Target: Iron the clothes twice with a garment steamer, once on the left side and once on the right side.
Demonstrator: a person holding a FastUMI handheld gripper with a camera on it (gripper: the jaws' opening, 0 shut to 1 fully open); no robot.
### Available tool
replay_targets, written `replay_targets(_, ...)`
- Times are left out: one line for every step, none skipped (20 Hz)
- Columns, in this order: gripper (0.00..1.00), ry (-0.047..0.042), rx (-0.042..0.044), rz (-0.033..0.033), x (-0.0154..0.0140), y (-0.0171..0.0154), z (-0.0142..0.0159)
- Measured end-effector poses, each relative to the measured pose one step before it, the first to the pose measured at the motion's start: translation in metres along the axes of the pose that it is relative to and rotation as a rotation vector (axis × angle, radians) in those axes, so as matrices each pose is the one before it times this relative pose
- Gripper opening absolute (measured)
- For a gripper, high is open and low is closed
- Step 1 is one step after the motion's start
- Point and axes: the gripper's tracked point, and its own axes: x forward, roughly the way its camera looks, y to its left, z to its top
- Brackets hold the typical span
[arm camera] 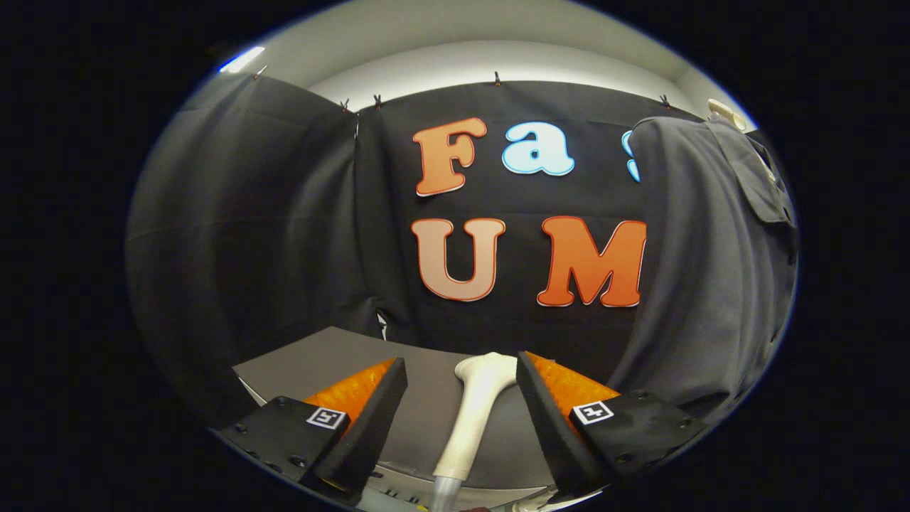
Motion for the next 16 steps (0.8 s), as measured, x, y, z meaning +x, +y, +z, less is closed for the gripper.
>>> replay_targets(0.99,0.03052,0.00274,-0.00537,0.00771,0.00291,-0.00954)
replay_targets(0.99,0.03576,0.00697,-0.00389,0.00761,0.00036,-0.00917)
replay_targets(0.99,0.03454,0.01069,0.00313,0.0079,0.00176,-0.0094)
replay_targets(0.99,0.03007,0.01462,0.00209,0.00787,0.0006,-0.00681)
replay_targets(0.99,0.02473,0.00934,-0.001,0.00783,-0.00093,-0.00501)
replay_targets(0.99,0.02106,0.00313,-0.01157,0.00762,-0.00318,-0.00362)
replay_targets(0.99,0.01323,0.0008,-0.00989,0.00695,-0.00191,-0.00131)
replay_targets(0.99,0.01606,-0.00298,-0.01143,0.00378,-0.00259,-0.00286)
replay_targets(0.99,0.01506,-0.00228,-0.01099,0.00297,-0.00272,-0.00457)
replay_targets(0.99,0.01567,-0.00067,-0.00542,0.0051,-0.00159,-0.00244)
replay_targets(0.99,0.01792,0.00282,-0.00513,0.00646,-0.00131,-0.00378)
replay_targets(0.99,0.0203,0.00764,-0.00485,0.00522,-0.00258,-0.00432)
replay_targets(0.99,0.02212,0.01317,0.00317,0.00435,0.00078,-0.00509)
replay_targets(0.99,0.02095,0.01871,0.00255,0.00421,-0.00022,-0.00527)
replay_targets(0.99,0.01461,0.01674,0.00545,0.00611,0.00002,-0.00449)
replay_targets(0.99,0.01375,0.01059,0.00179,0.00334,-0.00021,-0.00304)
